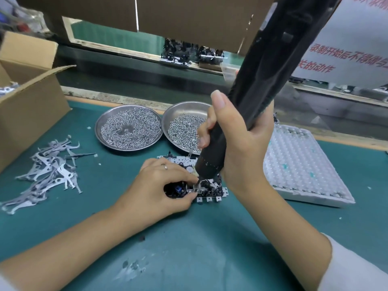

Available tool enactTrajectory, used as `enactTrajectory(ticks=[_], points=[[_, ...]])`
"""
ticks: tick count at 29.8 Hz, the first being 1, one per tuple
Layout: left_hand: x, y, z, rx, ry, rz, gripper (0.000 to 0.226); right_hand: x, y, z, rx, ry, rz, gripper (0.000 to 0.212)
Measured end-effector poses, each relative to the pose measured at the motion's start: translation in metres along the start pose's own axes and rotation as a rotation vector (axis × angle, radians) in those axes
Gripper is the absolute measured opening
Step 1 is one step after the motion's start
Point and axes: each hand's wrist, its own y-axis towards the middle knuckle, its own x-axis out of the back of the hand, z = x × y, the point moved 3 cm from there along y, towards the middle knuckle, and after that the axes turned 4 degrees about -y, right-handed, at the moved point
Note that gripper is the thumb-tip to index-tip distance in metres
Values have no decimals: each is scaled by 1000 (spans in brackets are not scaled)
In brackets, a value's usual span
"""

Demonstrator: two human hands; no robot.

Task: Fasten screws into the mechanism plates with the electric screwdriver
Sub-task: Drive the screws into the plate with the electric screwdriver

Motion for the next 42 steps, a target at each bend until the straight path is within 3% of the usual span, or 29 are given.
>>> enactTrajectory(ticks=[13, 20, 42], points=[[-2, -2, 1, 13, 26, 17, 20, -4, -7, -6, -34, 26, -9, 23], [0, -1, 1, 7, 15, 27, 34, -5, -7, -6, -19, 19, -13, 24], [0, 0, -2, 21, -12, 9, 18, -5, -9, -9, 26, 16, 38, 20]])
